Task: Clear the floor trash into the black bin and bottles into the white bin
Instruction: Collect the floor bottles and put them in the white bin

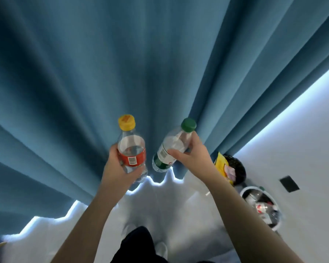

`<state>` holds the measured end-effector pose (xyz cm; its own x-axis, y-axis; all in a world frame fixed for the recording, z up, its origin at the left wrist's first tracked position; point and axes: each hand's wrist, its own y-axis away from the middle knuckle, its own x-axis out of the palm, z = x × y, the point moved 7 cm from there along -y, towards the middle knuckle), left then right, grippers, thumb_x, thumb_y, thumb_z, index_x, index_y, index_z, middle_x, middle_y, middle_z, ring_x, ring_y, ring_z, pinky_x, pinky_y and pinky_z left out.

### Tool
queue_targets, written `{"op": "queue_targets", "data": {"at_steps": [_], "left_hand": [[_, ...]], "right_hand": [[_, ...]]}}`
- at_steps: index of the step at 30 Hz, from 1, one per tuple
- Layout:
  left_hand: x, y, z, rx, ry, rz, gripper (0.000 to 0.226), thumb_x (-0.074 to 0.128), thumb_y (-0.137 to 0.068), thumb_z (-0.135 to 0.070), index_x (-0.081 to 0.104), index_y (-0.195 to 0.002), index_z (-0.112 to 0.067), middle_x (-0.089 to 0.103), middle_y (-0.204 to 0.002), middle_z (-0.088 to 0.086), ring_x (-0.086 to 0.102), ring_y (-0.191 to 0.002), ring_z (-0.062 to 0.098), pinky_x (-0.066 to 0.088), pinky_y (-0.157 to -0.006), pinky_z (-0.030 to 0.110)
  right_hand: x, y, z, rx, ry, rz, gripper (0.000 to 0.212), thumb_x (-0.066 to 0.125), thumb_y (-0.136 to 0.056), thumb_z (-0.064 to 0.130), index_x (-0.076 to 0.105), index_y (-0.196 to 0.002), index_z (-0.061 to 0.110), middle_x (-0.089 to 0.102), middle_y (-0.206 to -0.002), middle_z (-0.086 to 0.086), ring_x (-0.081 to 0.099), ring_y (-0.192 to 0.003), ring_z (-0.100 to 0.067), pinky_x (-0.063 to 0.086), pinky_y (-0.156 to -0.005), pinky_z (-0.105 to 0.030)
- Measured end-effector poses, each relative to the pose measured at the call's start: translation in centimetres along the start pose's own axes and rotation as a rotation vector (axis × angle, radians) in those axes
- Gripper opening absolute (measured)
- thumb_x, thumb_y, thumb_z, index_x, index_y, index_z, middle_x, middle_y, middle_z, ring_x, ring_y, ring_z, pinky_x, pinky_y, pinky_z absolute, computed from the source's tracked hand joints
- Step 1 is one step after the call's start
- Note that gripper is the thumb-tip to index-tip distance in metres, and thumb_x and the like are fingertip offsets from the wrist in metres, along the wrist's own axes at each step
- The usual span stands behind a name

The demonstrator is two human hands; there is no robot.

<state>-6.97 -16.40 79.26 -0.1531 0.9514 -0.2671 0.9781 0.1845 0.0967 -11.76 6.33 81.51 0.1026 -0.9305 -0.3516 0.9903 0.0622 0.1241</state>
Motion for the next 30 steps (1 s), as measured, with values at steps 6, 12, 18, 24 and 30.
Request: {"op": "queue_targets", "data": {"at_steps": [6,12,18,24,30], "left_hand": [[10.0,-5.3,-1.4,0.025,-0.012,0.246,0.066,0.088,-0.056,-0.024,0.046,-0.104,-0.041,0.066,-0.104,-0.005,0.068,-0.091,0.012,0.055,-0.077,0.030],[22.5,-10.6,-2.9,0.076,-0.045,0.554,0.072,0.084,-0.050,-0.033,0.044,-0.103,-0.059,0.066,-0.111,-0.008,0.066,-0.100,0.013,0.054,-0.087,0.038],[36.8,-10.9,-6.5,0.165,-0.141,0.890,0.070,0.086,-0.061,-0.017,0.044,-0.106,-0.051,0.063,-0.109,-0.013,0.063,-0.099,0.008,0.052,-0.080,0.028],[49.6,-6.3,-6.8,0.151,-0.219,1.075,0.063,0.080,-0.059,-0.028,0.046,-0.110,-0.042,0.064,-0.104,-0.015,0.063,-0.093,0.002,0.051,-0.077,0.022],[61.1,-0.7,-4.3,0.065,-0.314,1.089,0.065,0.078,-0.071,-0.004,0.040,-0.115,-0.033,0.060,-0.099,-0.014,0.058,-0.089,0.004,0.044,-0.070,0.008]], "right_hand": [[-8.9,-0.6,-5.6,0.103,-0.047,-0.242,0.046,0.081,-0.076,0.028,0.053,-0.112,0.024,0.068,-0.100,0.013,0.066,-0.088,0.001,0.053,-0.072,-0.015],[-18.9,0.2,-11.4,0.215,-0.074,-0.496,0.051,0.081,-0.072,0.032,0.054,-0.115,0.026,0.068,-0.108,0.007,0.067,-0.097,-0.010,0.058,-0.082,-0.034],[-27.5,5.5,-16.2,0.322,-0.055,-0.815,0.047,0.080,-0.076,0.026,0.051,-0.114,0.023,0.066,-0.103,0.015,0.065,-0.091,0.001,0.052,-0.074,-0.016],[-34.1,11.4,-23.7,0.452,-0.101,-0.999,0.044,0.081,-0.077,0.019,0.054,-0.112,0.018,0.067,-0.104,0.004,0.063,-0.088,0.002,0.048,-0.069,-0.010],[-42.0,15.5,-33.0,0.612,-0.171,-1.051,0.049,0.080,-0.076,0.025,0.052,-0.116,0.020,0.064,-0.105,0.010,0.061,-0.094,0.002,0.047,-0.076,-0.015]]}}
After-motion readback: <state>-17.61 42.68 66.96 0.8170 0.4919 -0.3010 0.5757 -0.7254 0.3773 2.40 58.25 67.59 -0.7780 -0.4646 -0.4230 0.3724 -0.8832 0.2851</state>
